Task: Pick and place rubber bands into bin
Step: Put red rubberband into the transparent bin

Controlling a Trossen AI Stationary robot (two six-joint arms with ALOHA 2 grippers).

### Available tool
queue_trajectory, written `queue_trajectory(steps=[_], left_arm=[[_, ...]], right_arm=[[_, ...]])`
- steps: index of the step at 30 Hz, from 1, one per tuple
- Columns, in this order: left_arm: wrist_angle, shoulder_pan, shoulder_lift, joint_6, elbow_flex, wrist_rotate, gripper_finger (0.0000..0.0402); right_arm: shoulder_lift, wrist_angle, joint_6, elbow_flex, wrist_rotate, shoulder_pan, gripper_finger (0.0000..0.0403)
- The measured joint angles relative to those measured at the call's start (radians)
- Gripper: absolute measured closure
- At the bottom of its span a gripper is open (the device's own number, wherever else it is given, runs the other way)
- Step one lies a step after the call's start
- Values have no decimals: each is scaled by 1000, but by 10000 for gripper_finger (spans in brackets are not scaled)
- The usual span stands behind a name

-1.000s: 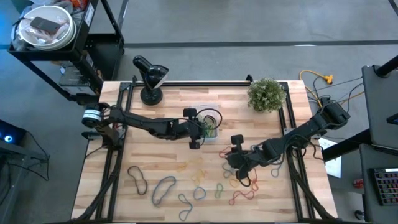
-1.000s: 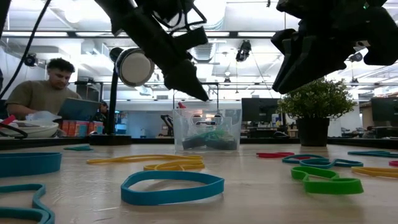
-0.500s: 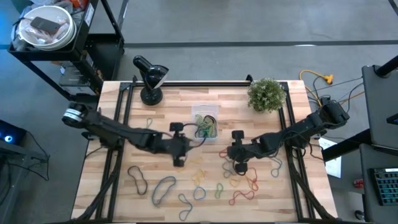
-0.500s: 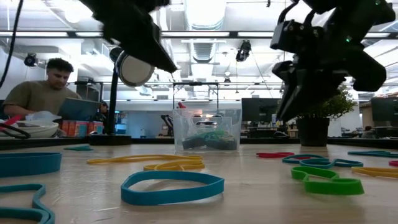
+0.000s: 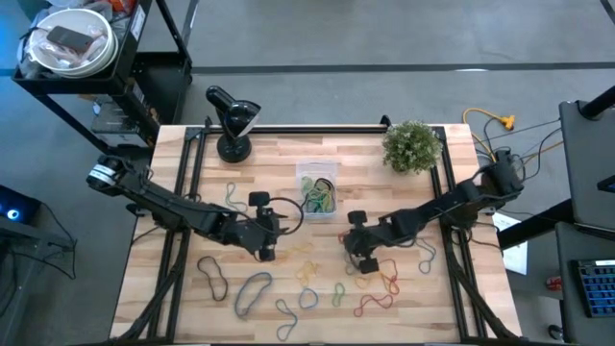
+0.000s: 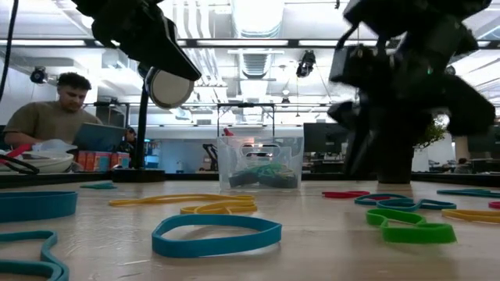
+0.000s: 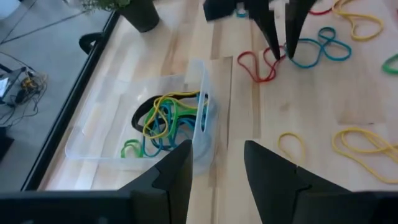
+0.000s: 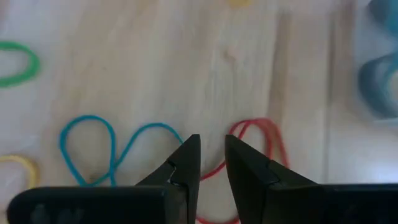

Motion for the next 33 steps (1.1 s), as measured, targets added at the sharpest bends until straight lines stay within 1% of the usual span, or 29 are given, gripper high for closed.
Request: queue_trajectory(steps=[4,16,24,33], left_arm=[[-1,0,5,0,-1,-10,271],[1,0,8,1,-1,-21,272],[1,0,8,1,-1,-22,272],[1,0,8,0,-1,-22,272]], right_arm=[[34,-1,35,5,15,-4,335],[25,-8,78,5,20,-31,335],[27,-17,119,5,-49,-49,335],[27,-52,190,4,-84,-81,335]])
